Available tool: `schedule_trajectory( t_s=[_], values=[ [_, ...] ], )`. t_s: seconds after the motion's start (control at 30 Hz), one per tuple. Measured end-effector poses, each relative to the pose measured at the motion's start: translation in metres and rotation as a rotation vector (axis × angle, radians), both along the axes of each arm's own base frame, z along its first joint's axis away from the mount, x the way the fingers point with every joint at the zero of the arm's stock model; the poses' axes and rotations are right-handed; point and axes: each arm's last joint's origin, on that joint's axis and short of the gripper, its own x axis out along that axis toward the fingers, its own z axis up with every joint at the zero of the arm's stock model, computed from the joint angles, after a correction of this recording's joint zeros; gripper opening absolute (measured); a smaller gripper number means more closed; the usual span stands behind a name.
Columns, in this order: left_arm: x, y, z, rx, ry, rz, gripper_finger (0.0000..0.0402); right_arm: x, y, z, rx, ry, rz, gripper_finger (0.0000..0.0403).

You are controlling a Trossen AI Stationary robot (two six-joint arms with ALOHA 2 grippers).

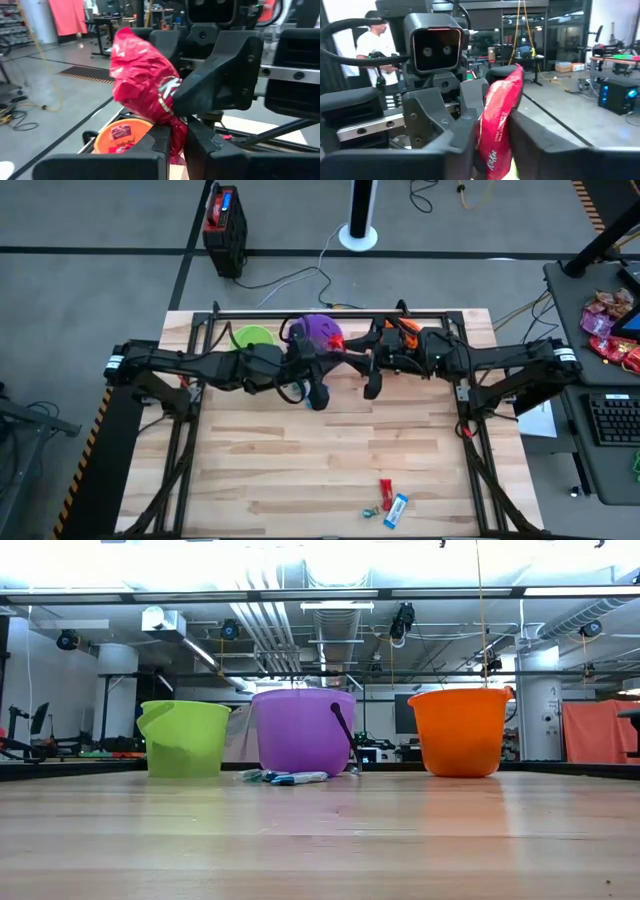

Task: Sort candy by brand, put in halloween buckets
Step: Put the red chocolate into the orange bucket, then put the white chocolate into the green bucket

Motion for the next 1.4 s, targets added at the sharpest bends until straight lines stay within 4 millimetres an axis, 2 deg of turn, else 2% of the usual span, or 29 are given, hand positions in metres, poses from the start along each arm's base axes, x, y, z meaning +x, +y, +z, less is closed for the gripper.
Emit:
schedule_trajectory(
  t_s=[0.13,0.27,0.37,0.47,0.53,0.6,0.73,0.8,0.9,1.07,1.17,1.2,1.27,1.33,1.4],
  values=[
    [0.0,0.001,-0.002,0.006,0.012,0.053,0.0024,0.0,-0.001,-0.001,-0.01,0.005,-0.024,0.0043],
    [-0.001,0.002,-0.003,0.01,0.024,0.087,0.0047,0.0,-0.002,-0.001,-0.006,0.006,-0.072,0.0041],
    [-0.002,0.003,-0.008,0.007,0.071,0.095,0.0079,-0.007,-0.005,0.001,-0.002,0.026,-0.191,0.005],
    [-0.008,0.005,-0.019,-0.049,0.185,0.13,0.0118,-0.02,-0.016,-0.002,-0.012,0.145,-0.416,0.0049],
    [-0.017,0.007,-0.031,-0.098,0.298,0.188,0.0142,-0.027,-0.026,-0.013,-0.013,0.303,-0.608,0.0045],
    [-0.025,0.009,-0.041,-0.149,0.401,0.234,0.016,-0.036,-0.038,-0.032,0.03,0.493,-0.77,0.0043],
    [-0.039,0.01,-0.054,-0.195,0.561,0.269,0.0176,-0.054,-0.064,-0.077,0.296,0.792,-0.954,0.0053],
    [-0.042,0.01,-0.057,-0.201,0.602,0.269,0.0177,-0.06,-0.074,-0.091,0.404,0.863,-1.057,0.0069],
    [-0.043,0.01,-0.057,-0.195,0.616,0.263,0.0175,-0.061,-0.084,-0.101,0.431,0.921,-1.126,0.0099],
    [-0.043,0.01,-0.057,-0.175,0.626,0.253,0.017,-0.056,-0.092,-0.105,0.485,0.946,-1.064,0.0152],
    [-0.045,0.01,-0.059,-0.169,0.653,0.255,0.0169,-0.057,-0.089,-0.102,0.537,0.967,-0.982,0.0179],
    [-0.047,0.01,-0.06,-0.165,0.676,0.255,0.0169,-0.058,-0.086,-0.097,0.553,0.986,-0.9,0.0186],
    [-0.053,0.011,-0.06,-0.158,0.72,0.243,0.0169,-0.057,-0.073,-0.083,0.633,1.011,-0.62,0.0195],
    [-0.059,0.013,-0.057,-0.132,0.749,0.224,0.0169,-0.059,-0.053,-0.072,0.813,1.04,-0.257,0.0199],
    [-0.063,0.015,-0.052,-0.094,0.753,0.199,0.0168,-0.059,-0.028,-0.067,1.053,1.096,0.003,0.0199]
  ],
)
